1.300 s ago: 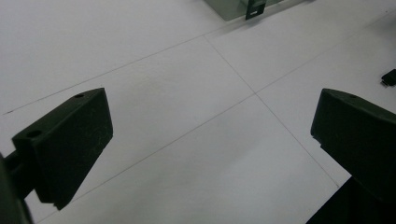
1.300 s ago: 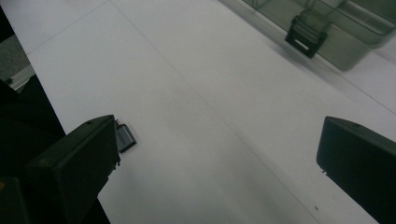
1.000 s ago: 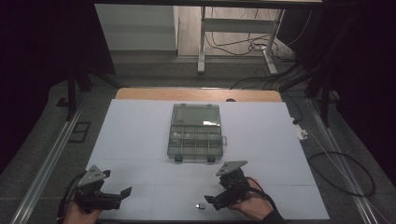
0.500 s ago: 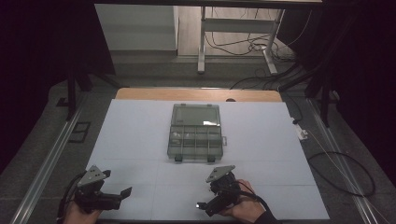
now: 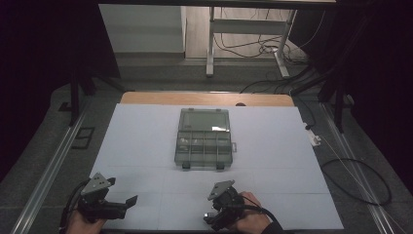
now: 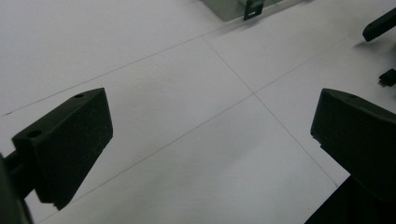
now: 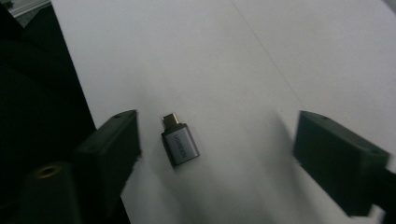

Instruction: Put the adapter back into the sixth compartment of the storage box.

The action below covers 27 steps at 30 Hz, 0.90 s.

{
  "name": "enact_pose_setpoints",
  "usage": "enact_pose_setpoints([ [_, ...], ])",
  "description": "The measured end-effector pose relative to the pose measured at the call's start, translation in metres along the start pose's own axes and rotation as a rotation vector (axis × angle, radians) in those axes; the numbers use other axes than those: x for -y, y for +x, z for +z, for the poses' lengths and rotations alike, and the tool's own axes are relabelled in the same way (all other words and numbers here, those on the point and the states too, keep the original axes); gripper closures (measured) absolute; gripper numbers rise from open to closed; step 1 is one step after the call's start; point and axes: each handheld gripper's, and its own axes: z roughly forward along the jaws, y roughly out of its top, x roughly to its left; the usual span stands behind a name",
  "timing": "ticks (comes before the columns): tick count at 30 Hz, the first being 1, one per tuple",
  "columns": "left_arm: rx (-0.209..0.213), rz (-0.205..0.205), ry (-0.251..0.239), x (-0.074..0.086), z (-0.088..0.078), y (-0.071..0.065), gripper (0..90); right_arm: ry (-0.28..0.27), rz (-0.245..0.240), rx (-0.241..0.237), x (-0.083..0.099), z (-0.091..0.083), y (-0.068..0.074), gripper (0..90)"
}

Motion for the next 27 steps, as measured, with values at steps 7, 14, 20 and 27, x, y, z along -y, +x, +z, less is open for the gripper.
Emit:
enact_pose_setpoints([
  [7,-0.001,0.001,0.002,0.0,0.0,0.0,0.0,-0.002,-0.065,0.003,0.001,-0.001,0.004,48.4],
  [14,-0.001,0.003,0.005,0.0,0.0,0.0,0.0,0.002,-0.084,-0.02,0.001,-0.003,0.006,75.7],
  [20,-0.001,0.003,0.005,0.0,0.0,0.0,0.0,0.001,-0.06,-0.038,0.0,-0.004,0.005,76.1],
  [27,-0.004,0.001,0.007,0.0,0.0,0.0,0.0,-0.042,-0.025,-0.051,-0.003,-0.011,0.0,76.1],
])
